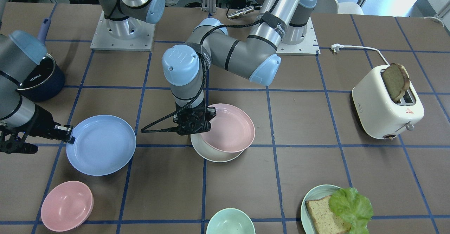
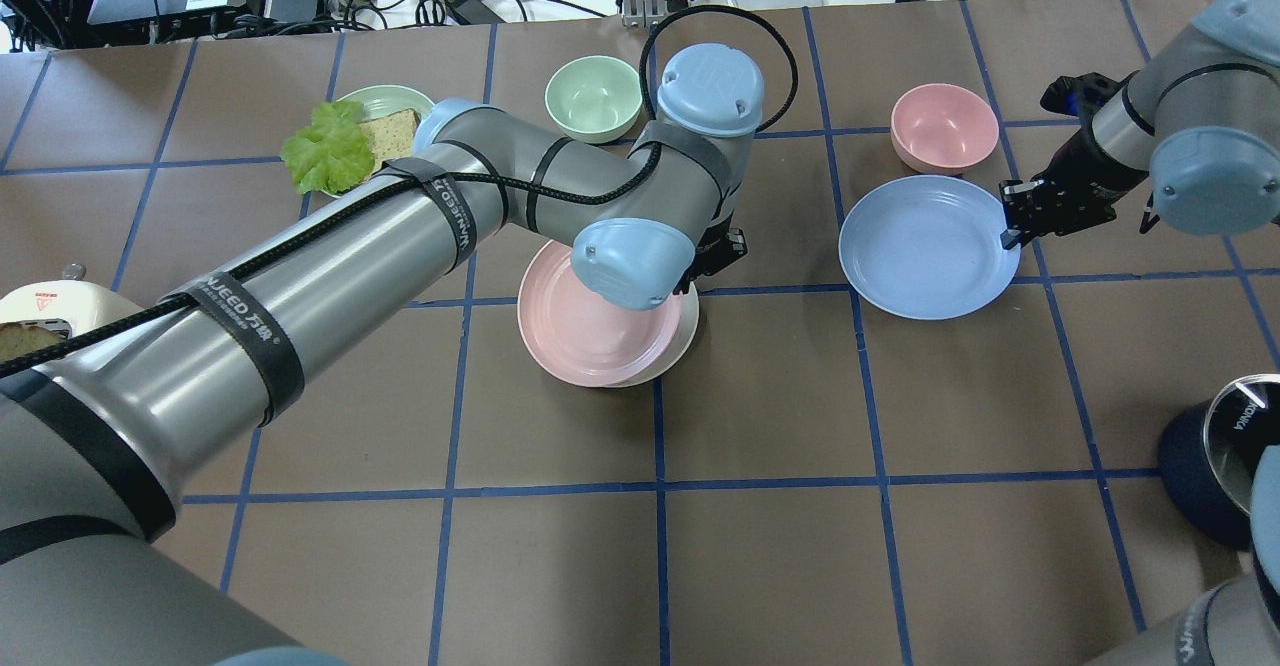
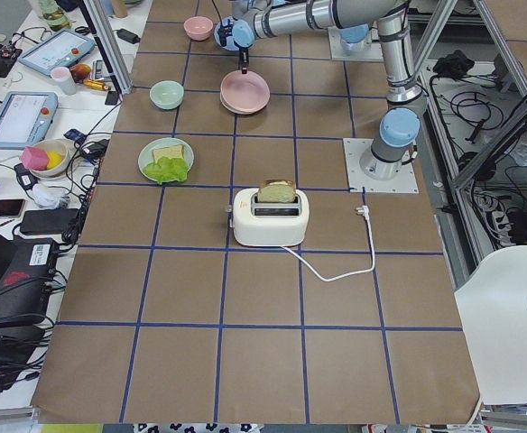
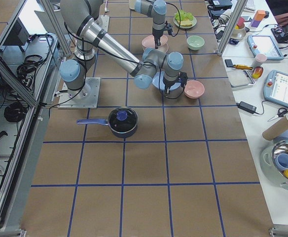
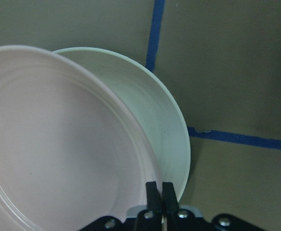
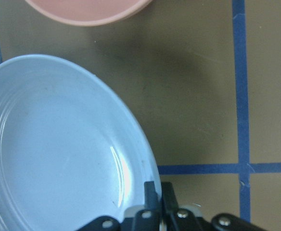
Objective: Stack three plates with pink and blue
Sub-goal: 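Carry the pink plate onto the cream plate with the left gripper, then release pink plate and raise left gripper while right lifts blue plate, then lower the blue plate onto the pink plate with the right gripper and release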
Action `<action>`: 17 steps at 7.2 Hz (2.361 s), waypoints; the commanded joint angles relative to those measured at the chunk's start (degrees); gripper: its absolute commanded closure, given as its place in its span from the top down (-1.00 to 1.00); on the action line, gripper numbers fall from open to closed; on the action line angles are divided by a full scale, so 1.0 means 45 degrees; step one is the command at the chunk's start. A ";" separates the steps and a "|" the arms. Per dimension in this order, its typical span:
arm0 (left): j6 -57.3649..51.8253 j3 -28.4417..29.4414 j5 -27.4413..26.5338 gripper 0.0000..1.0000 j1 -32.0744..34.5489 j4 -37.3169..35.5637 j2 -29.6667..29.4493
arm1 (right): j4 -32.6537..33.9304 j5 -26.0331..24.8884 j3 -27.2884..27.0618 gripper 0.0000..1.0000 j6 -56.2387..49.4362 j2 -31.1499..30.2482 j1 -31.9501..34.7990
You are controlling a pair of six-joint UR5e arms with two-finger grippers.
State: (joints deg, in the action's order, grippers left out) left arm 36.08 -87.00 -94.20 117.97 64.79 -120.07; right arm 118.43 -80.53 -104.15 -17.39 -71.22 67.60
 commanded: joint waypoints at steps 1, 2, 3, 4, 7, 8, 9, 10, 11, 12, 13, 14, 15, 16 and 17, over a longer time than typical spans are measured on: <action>-0.0205 0.0076 -0.0082 0.98 -0.0025 -0.0062 0.0117 | -0.0319 -0.0207 0.0329 -1.00 0.0307 -0.0129 0.0172; -0.0264 0.0115 0.0034 1.00 -0.0219 -0.0004 0.0505 | -0.0592 -0.0228 0.0467 -1.00 0.0406 -0.0265 0.0270; -0.1115 0.0135 0.0035 1.00 -0.0569 0.0113 0.0935 | -0.0576 -0.0248 0.0468 -1.00 0.0446 -0.0267 0.0445; -0.2709 0.0097 0.0055 1.00 -0.1210 0.0443 0.1480 | -0.0576 -0.0229 0.0468 -1.00 0.0504 -0.0286 0.0486; -0.5528 0.0058 0.0757 1.00 -0.3728 0.2859 0.3763 | -0.0400 -0.0481 0.0391 -1.00 0.3710 -0.0540 0.2839; -0.6021 -0.0020 0.0758 1.00 -0.3987 0.3641 0.4525 | -0.0110 -0.0502 0.0352 -1.00 0.5023 -0.0656 0.4029; -0.6065 -0.0118 0.0738 1.00 -0.4222 0.3978 0.5306 | 0.0357 -0.0502 0.0371 -1.00 0.6119 -0.0715 0.5143; -0.6084 -0.0235 0.0758 1.00 -0.4650 0.4542 0.5836 | 0.0478 -0.0463 0.0371 -1.00 0.7232 -0.0697 0.6024; -0.6085 -0.0642 0.0758 1.00 -0.5099 0.4567 0.6170 | 0.0982 -0.0482 0.0351 -1.00 0.8152 -0.0638 0.6709; -0.6085 -0.1033 0.0797 1.00 -0.5393 0.4451 0.6405 | 0.1064 -0.0502 0.0274 -1.00 0.8548 -0.0580 0.7200; -0.6065 -0.1153 0.0642 1.00 -0.5454 0.4430 0.6485 | 0.1084 -0.0367 0.0022 -1.00 0.9402 -0.0598 0.7495; -0.6065 -0.1154 0.0602 1.00 -0.5571 0.4450 0.6602 | 0.1433 -0.0423 -0.0174 -1.00 0.9450 -0.0502 0.7730; -0.5968 -0.1173 0.0621 1.00 -0.5572 0.4430 0.6603 | 0.1900 -0.0443 -0.0485 -1.00 0.9624 -0.0366 0.7809; -0.5987 -0.1173 0.0640 1.00 -0.5591 0.4430 0.6603 | 0.2504 -0.0366 -0.0624 -1.00 0.9626 -0.0345 0.7810; -0.6103 -0.1173 0.0621 1.00 -0.5572 0.4430 0.6603 | 0.2549 -0.0307 -0.0625 -0.92 0.9703 -0.0345 0.7868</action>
State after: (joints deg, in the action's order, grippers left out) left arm 8.99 -92.25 -91.36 92.90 84.74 -90.40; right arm 128.62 -82.21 -106.57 25.87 -72.88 102.71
